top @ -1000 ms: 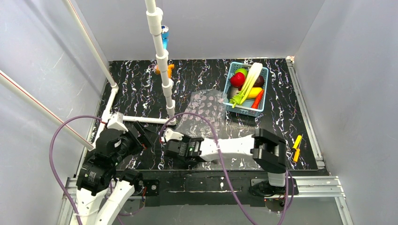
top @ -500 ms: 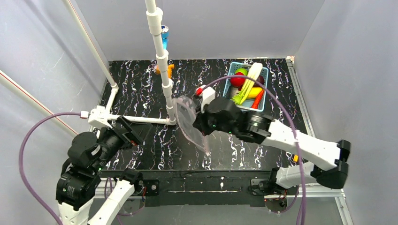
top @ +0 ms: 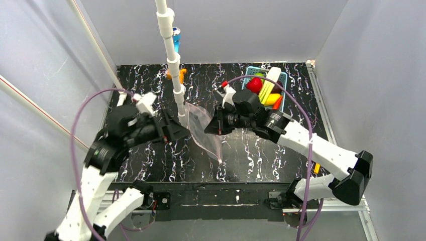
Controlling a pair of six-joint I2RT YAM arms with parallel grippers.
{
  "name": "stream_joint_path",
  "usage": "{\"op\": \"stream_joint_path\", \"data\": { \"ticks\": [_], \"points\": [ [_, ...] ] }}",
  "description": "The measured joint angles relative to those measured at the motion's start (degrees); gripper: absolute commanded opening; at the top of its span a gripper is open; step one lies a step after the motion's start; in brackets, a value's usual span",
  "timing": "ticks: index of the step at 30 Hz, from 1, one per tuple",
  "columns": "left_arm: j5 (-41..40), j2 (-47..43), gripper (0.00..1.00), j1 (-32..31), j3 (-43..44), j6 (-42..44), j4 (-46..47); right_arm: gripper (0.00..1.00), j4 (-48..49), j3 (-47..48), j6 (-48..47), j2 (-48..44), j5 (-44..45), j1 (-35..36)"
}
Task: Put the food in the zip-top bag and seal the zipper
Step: Open the zipper of the food storage bag.
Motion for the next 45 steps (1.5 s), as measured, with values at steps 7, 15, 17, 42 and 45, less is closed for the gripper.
{"op": "stream_joint_path", "data": {
  "ticks": [7,15,17,42,45],
  "points": [
    [-16.2,11.2,0.66,-23.2,0.8,-0.1,0.5,0.01,1.8,-2.6,2.0,-0.2,-2.3,0.1],
    [-41.9,18.3,0.52,-40.2,8.3,-0.7,-3.1,0.01,0.6,-3.2,3.7,-5.4,2.0,0.1],
    [-46.4,20.3,0.43,-42.4,10.8,-0.7,-5.1,0.01,0.2,-3.2,4.2,-6.3,3.1,0.5],
    [-54.9,17.1,0.0,-44.6,38.2,1.5,-39.7,0.01,19.1,2.6,14.0,8.0,-19.7,5.6],
    [-55.0,22.0,0.0,-44.5,31.4,2.0,-36.4,0.01,17.5,-4.3,12.3,5.1,-18.4,2.2]
  ]
}}
